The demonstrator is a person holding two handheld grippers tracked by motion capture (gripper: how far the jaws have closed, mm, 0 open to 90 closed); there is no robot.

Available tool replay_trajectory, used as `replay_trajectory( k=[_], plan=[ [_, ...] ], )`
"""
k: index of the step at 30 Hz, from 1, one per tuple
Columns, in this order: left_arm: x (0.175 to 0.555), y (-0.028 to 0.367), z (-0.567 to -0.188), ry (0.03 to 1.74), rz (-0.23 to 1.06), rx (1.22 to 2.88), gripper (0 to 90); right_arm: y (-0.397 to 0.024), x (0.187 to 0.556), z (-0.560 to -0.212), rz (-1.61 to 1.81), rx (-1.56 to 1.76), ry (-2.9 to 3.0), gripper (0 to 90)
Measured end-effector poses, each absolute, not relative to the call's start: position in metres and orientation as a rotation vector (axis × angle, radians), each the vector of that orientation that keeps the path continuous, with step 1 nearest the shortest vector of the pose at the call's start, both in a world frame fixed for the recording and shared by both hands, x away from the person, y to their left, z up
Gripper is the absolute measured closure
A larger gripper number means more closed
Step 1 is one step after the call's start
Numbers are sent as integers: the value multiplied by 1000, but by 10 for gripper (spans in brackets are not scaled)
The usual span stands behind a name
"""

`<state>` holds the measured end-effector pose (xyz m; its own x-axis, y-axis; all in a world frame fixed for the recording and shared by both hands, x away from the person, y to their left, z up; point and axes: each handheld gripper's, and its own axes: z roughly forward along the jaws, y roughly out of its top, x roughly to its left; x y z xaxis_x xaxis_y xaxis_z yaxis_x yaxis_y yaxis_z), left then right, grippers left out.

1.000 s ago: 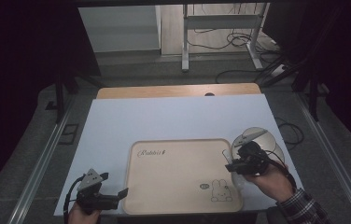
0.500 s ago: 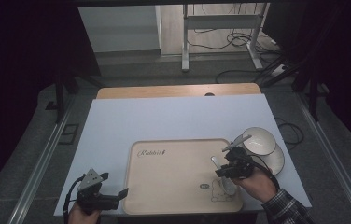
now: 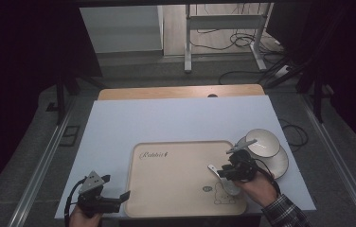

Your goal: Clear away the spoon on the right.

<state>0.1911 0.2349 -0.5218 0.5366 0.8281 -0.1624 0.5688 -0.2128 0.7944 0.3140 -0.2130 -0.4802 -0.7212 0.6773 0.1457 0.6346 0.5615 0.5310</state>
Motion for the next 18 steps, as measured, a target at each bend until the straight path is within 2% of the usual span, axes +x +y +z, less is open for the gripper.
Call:
replay_trajectory(
  k=[1, 3, 5, 18],
  plan=[
    [191, 235, -522, 1141, 376, 1906, 13, -213, 314, -480, 875, 1140, 2709, 735],
    [191, 235, -522, 1142, 376, 1904, 13, -210, 310, -481, 891, 1081, 2719, 849],
    [191, 235, -522, 1142, 376, 1903, 12, -206, 305, -485, 907, 1018, 2721, 900],
    [191, 234, -522, 1136, 383, 1916, 13, -200, 304, -502, 865, 987, 2727, 900]
  ],
)
